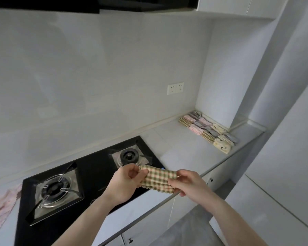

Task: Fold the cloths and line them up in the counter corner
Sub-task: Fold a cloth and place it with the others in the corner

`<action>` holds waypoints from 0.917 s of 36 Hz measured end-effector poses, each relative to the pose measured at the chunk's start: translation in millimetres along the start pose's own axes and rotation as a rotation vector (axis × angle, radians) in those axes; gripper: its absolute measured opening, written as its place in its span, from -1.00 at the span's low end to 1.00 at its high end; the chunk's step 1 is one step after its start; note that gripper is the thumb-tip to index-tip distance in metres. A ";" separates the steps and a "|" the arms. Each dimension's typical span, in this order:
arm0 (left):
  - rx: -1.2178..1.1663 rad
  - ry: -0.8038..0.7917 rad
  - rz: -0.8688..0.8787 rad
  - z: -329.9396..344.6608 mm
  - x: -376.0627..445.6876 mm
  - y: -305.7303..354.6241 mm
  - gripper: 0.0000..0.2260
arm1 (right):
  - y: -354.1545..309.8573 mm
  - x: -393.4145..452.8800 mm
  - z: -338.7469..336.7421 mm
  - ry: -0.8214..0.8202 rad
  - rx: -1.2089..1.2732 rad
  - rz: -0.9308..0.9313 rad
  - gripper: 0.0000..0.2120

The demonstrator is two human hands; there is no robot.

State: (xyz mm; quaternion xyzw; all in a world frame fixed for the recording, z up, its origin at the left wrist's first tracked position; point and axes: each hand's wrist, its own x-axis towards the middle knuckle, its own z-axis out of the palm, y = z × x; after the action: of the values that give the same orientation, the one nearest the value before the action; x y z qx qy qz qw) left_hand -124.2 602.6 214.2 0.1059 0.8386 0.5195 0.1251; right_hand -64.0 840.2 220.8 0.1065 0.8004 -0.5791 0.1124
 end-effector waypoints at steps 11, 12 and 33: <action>0.054 0.008 -0.064 49.4 121.5 10.3 -0.94 | 23.9 84.9 -73.6 0.046 -0.012 0.051 -0.80; 0.059 0.009 -0.066 54.4 134.5 10.8 -0.92 | 26.4 95.0 -79.9 0.058 -0.022 0.057 -0.81; 0.270 -0.082 -0.146 80.4 356.9 28.0 -0.90 | 87.9 315.0 -200.4 0.423 0.342 0.481 -0.96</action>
State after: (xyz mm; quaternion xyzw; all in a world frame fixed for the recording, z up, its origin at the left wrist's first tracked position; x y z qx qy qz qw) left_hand -434.9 792.6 169.3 0.0816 0.9005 0.3866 0.1814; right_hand -348.9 1070.4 106.8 0.4262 0.6496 -0.6269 0.0579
